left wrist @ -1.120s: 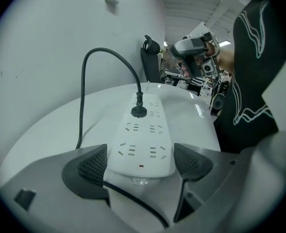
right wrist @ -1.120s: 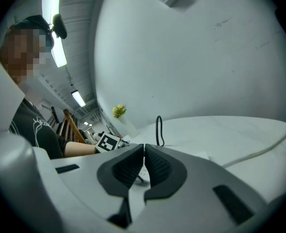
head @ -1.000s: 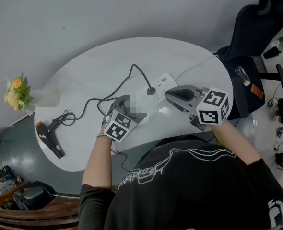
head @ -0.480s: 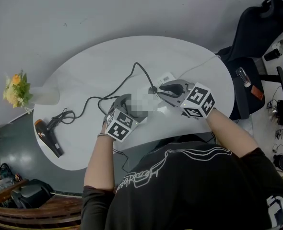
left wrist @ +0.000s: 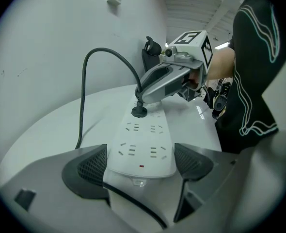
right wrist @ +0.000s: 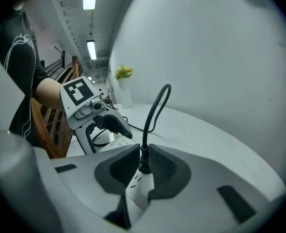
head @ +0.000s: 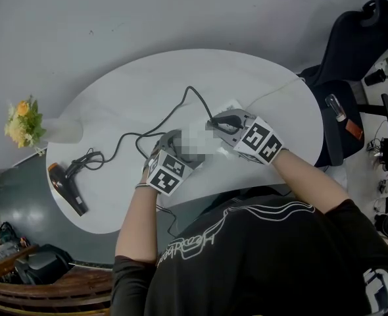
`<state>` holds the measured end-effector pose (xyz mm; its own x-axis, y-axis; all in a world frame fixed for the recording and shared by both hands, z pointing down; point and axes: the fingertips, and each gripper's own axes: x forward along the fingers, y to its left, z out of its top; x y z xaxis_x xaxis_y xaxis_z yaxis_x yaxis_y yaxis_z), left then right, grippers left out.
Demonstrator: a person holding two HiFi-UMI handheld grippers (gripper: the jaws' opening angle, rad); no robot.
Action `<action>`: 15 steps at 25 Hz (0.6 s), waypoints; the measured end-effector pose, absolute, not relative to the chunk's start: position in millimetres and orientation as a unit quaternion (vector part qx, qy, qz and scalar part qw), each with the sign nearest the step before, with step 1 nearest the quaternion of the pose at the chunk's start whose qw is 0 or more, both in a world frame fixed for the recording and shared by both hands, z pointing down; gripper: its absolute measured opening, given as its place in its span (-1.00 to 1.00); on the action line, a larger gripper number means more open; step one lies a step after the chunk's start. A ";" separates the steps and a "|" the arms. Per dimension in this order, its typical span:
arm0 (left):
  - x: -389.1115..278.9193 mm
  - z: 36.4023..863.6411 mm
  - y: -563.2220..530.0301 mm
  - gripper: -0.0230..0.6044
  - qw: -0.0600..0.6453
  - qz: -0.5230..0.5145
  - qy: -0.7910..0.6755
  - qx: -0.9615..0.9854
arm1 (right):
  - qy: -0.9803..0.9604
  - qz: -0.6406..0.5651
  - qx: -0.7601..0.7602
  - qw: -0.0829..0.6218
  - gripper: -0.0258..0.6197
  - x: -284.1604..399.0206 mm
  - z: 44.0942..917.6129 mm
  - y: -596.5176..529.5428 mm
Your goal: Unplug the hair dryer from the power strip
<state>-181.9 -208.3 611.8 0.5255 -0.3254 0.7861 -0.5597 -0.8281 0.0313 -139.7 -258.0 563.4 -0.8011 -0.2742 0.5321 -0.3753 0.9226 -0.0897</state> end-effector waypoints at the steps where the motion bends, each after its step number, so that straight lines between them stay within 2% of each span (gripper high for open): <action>1: -181.9 611.7 -208.1 0.37 0.142 0.414 -0.257 0.862 | -0.943 0.093 0.177 0.266 -0.82 -139.7 563.6 -258.7; 8: -182.4 611.2 -208.1 0.38 0.142 0.409 -0.259 0.864 | -0.941 0.071 0.177 0.279 -0.83 -140.3 564.6 -257.8; 15: -182.4 611.2 -208.3 0.38 0.141 0.410 -0.258 0.863 | -0.943 0.104 0.173 0.263 -0.83 -137.8 563.8 -259.6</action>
